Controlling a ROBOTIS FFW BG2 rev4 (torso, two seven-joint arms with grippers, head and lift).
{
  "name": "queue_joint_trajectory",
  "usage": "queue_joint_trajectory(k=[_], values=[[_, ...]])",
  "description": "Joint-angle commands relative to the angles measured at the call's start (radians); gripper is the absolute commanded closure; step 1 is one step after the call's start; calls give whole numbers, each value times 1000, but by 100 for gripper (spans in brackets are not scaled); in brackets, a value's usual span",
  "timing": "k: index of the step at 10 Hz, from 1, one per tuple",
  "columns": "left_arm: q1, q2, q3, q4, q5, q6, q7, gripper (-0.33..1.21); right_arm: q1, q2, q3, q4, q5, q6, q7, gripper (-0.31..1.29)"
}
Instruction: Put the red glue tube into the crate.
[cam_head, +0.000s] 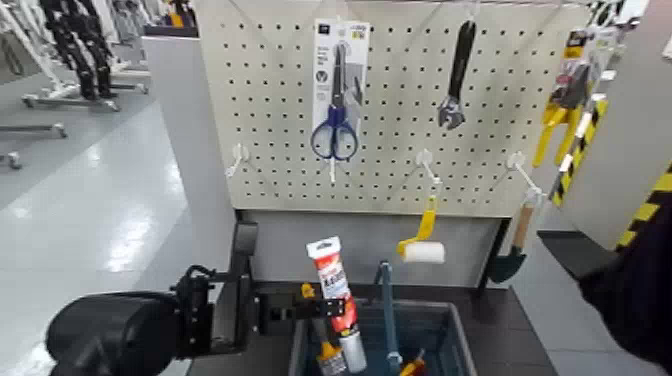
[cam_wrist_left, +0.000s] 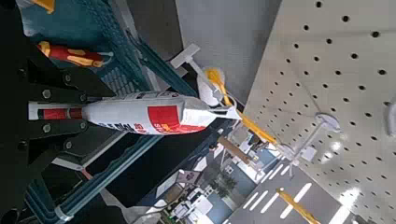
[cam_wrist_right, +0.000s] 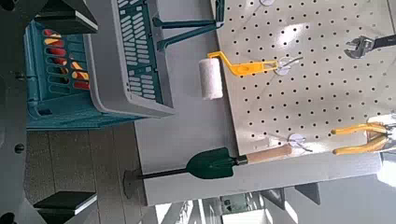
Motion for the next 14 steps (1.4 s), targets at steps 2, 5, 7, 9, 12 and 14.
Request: queue_joint_trajectory(k=[2, 5, 7, 9, 12, 14], values=[[-3, -23, 0, 40, -97, 30, -56, 120, -2, 130, 3, 0, 0, -4, 0, 5], [-9, -37, -1, 65, -147, 46, -89, 119, -3, 130, 3, 3, -2, -7, 1, 5], [-12, -37, -4, 74, -153, 47, -96, 114, -5, 129, 4, 6, -5, -10, 1, 5], [-15, -36, -10, 74, -153, 49, -99, 23, -5, 129, 4, 6, -5, -13, 0, 5], [-17, -37, -6, 62, -161, 17, -93, -4, -5, 129, 4, 6, -7, -15, 1, 5], [-14, -37, 0, 53, -169, 4, -84, -4, -5, 129, 4, 6, -7, -16, 0, 5]])
